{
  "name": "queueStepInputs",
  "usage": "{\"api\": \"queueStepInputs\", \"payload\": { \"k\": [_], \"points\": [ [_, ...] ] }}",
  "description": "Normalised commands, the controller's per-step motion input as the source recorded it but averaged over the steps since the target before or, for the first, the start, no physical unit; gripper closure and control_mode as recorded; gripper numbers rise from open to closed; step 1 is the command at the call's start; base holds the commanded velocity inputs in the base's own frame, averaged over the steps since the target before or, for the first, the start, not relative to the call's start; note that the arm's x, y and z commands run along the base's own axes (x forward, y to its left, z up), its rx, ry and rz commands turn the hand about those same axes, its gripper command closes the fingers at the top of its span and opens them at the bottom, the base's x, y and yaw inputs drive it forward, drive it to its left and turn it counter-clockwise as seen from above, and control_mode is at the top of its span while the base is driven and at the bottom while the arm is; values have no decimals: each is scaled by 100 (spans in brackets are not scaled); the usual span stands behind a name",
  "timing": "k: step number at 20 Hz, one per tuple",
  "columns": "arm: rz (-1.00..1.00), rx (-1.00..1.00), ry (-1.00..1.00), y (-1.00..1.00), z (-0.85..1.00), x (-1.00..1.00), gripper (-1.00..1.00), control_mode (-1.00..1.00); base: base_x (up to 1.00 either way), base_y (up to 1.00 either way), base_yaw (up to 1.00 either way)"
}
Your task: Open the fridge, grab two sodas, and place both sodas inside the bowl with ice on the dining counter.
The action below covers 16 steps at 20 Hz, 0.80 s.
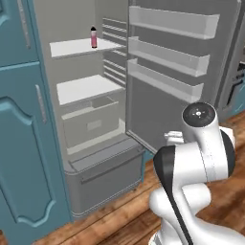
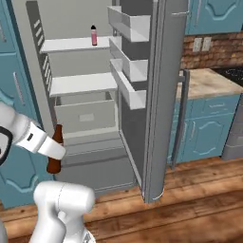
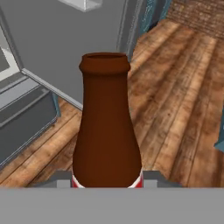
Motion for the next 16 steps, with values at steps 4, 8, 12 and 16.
{"api": "queueStepInputs", "payload": {
  "k": [4, 8, 12, 16],
  "points": [
    [0, 0, 0, 0, 0, 0, 100, 100, -100, 0, -41],
    [0, 0, 0, 0, 0, 0, 100, 100, -93, -1, -42],
    [0, 0, 0, 0, 0, 0, 100, 100, -68, -12, -41],
    [0, 0, 0, 0, 0, 0, 100, 100, -40, -28, -44]
  ]
}}
